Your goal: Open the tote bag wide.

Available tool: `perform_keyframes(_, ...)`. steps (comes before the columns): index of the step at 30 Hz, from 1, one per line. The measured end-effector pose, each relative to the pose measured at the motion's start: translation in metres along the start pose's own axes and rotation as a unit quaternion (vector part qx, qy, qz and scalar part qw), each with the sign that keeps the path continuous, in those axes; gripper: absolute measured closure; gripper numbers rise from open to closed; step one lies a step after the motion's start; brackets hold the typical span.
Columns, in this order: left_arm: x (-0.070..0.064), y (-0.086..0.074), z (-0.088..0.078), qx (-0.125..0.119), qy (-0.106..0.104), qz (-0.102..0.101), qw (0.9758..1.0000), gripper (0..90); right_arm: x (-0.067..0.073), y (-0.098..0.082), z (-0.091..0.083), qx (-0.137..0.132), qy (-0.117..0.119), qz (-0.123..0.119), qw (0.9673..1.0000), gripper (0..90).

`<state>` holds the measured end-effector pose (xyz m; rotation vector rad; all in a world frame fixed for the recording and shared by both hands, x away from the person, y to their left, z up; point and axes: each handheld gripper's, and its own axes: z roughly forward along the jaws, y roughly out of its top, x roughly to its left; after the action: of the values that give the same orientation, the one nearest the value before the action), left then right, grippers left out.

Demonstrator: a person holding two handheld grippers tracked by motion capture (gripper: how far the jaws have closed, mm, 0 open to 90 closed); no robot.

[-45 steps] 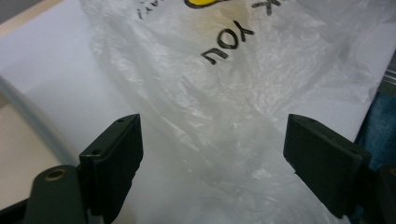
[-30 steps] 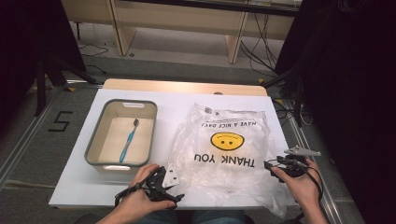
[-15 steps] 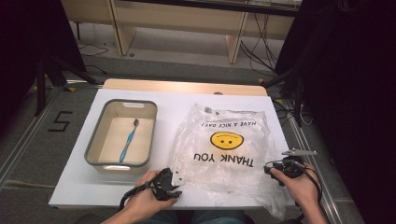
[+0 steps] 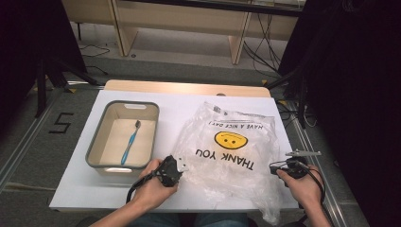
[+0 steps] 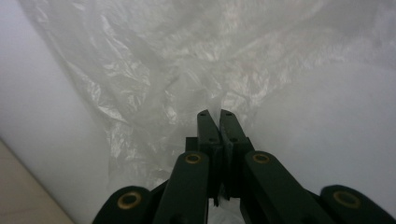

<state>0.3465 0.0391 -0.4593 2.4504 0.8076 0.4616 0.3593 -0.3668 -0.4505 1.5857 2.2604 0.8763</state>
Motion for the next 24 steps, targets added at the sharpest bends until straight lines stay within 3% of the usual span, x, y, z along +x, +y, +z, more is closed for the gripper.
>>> perform_keyframes(3,0.005,0.009,0.0,-0.008,0.014,-0.002,0.9999,89.3,0.0,0.001,-0.001,-0.007,-0.001,0.005,1.0,90.0)
perform_keyframes(8,0.019,0.038,0.005,-0.025,0.042,-0.017,0.9986,89.3,-0.002,0.002,-0.002,-0.023,-0.007,0.011,0.9996,90.0)
perform_keyframes(11,0.025,0.044,0.007,-0.031,0.051,-0.024,0.9979,89.3,-0.003,0.003,-0.001,-0.031,-0.014,0.012,0.9993,90.0)
perform_keyframes(13,0.035,0.052,0.011,-0.033,0.071,-0.034,0.9964,89.3,-0.004,0.005,0.001,-0.033,-0.014,0.015,0.9993,90.0)
perform_keyframes(15,0.038,0.053,0.013,-0.037,0.072,-0.042,0.9958,89.3,-0.005,0.006,0.0,-0.035,-0.015,0.021,0.9991,90.0)
perform_keyframes(16,0.042,0.054,0.015,-0.039,0.071,-0.049,0.9955,89.3,-0.003,0.008,-0.004,-0.038,-0.03,0.028,0.9984,75.7)
perform_keyframes(18,0.043,0.053,0.016,-0.035,0.069,-0.048,0.9958,89.4,-0.001,0.007,-0.009,-0.046,-0.048,0.03,0.9973,64.0)
perform_keyframes(20,0.043,0.052,0.017,-0.032,0.069,-0.046,0.996,89.3,0.001,0.005,-0.012,-0.035,-0.051,0.034,0.9975,50.3)
perform_keyframes(21,0.043,0.052,0.017,-0.032,0.069,-0.046,0.996,89.3,0.001,0.005,-0.012,-0.035,-0.051,0.034,0.9975,50.3)
perform_keyframes(22,0.042,0.052,0.017,-0.033,0.069,-0.047,0.996,89.3,0.005,0.0,-0.011,-0.006,-0.027,0.034,0.999,43.0)
perform_keyframes(23,0.042,0.052,0.017,-0.033,0.069,-0.047,0.996,89.3,0.005,0.0,-0.011,-0.006,-0.027,0.034,0.999,43.0)
perform_keyframes(24,0.042,0.052,0.017,-0.033,0.07,-0.049,0.9959,89.3,0.009,-0.005,-0.008,0.016,-0.009,0.036,0.9992,37.4)
